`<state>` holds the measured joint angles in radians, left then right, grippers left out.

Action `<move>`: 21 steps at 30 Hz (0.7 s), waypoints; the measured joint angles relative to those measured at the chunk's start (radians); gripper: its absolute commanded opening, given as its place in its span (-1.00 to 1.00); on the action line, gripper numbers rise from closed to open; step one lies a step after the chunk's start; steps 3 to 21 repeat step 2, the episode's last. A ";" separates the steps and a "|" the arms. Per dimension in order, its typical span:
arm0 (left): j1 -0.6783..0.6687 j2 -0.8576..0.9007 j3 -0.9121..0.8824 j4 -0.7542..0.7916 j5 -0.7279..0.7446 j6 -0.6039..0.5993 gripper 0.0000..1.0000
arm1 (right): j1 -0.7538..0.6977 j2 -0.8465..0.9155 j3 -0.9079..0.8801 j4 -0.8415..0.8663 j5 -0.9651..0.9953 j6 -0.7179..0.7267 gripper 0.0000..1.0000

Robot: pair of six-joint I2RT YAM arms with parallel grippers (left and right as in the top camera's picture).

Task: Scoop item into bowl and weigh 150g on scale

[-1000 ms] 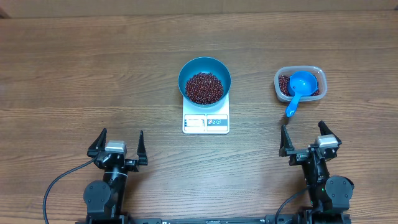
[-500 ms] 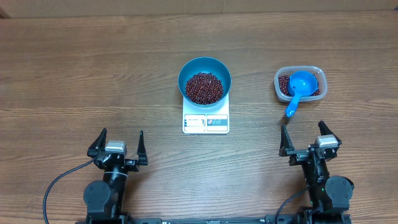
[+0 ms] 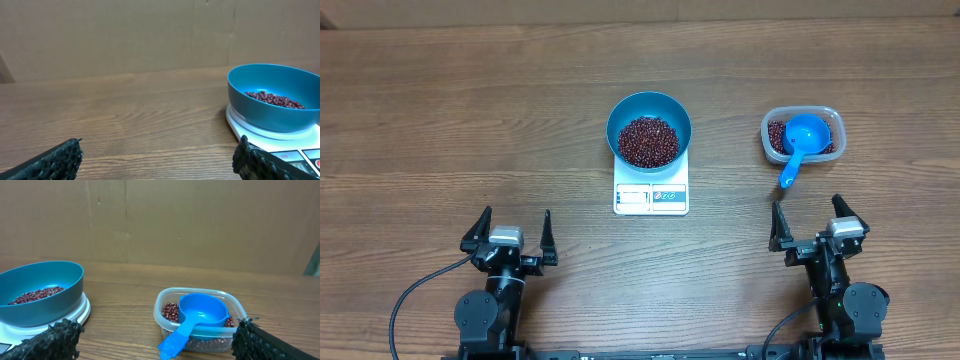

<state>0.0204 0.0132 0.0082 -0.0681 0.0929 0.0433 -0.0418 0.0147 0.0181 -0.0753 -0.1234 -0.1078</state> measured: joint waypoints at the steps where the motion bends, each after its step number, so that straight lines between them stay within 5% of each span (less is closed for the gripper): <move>1: 0.000 0.000 0.000 0.000 0.000 0.000 0.99 | 0.000 0.000 0.000 0.000 0.000 0.000 1.00; 21: 0.000 0.000 0.000 0.000 0.000 0.000 0.99 | 0.000 0.000 0.000 0.000 0.000 0.000 1.00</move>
